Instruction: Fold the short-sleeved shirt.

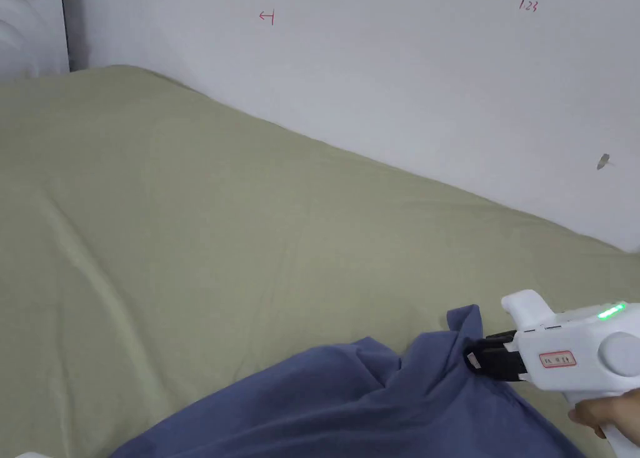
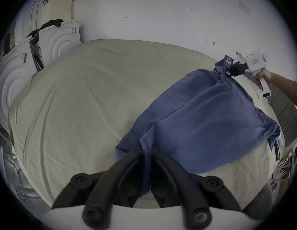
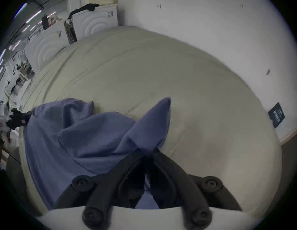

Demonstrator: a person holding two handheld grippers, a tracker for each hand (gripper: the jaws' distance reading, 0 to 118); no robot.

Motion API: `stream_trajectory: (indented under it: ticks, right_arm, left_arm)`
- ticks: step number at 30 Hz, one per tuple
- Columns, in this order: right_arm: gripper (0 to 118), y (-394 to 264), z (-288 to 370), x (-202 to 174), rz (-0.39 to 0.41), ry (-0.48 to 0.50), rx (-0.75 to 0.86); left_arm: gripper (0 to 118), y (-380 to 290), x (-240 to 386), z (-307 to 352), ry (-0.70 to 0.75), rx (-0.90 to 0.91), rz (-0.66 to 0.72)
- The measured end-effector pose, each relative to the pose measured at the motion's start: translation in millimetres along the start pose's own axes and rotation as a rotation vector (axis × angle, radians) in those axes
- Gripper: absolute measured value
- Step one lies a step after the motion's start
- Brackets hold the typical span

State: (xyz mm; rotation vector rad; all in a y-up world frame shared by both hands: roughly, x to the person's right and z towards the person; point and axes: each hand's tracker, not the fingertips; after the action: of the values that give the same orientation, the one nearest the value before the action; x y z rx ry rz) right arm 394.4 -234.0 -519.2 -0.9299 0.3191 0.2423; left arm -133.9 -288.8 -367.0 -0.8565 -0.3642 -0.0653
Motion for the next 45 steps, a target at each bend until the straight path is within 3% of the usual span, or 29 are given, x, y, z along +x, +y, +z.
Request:
stream_trajectory:
  ticks: [2, 7, 11, 14, 22, 25, 29, 33, 36, 45]
  right_arm:
    - [4, 2, 21, -7, -0.052, 0.019, 0.016]
    - [4, 22, 88, -12, -0.057, -0.049, 0.108]
    - [4, 48, 151, -10, -0.119, -0.138, 0.228]
    - [4, 69, 196, -5, -0.121, -0.223, 0.288]
    - [4, 118, 294, 25, -0.183, -0.469, 0.493]
    - [4, 139, 321, 37, -0.212, -0.560, 0.560]
    - [4, 164, 352, 53, -0.262, -0.623, 0.657]
    - [4, 186, 371, 61, -0.254, -0.718, 0.728]
    - [4, 200, 384, 64, -0.236, -0.770, 0.788]
    - [4, 227, 437, 71, -0.258, -0.799, 0.934]
  left_arm:
    - [6, 5, 3, 5, 0.007, 0.001, -0.009]
    - [6, 33, 3, 29, -0.034, 0.092, 0.036]
    - [6, 84, 6, 43, -0.055, 0.187, 0.017]
    - [6, 133, 7, 49, -0.105, 0.258, 0.025]
    - [6, 295, 33, 72, -0.147, 0.375, -0.236]
    - [6, 356, 47, 76, -0.059, 0.425, -0.371]
    - [6, 423, 60, 74, -0.054, 0.447, -0.377]
    - [6, 478, 70, 68, -0.023, 0.500, -0.393]
    - [6, 507, 79, 71, 0.023, 0.544, -0.429]
    - [6, 561, 103, 110, 0.100, 0.655, -0.489]
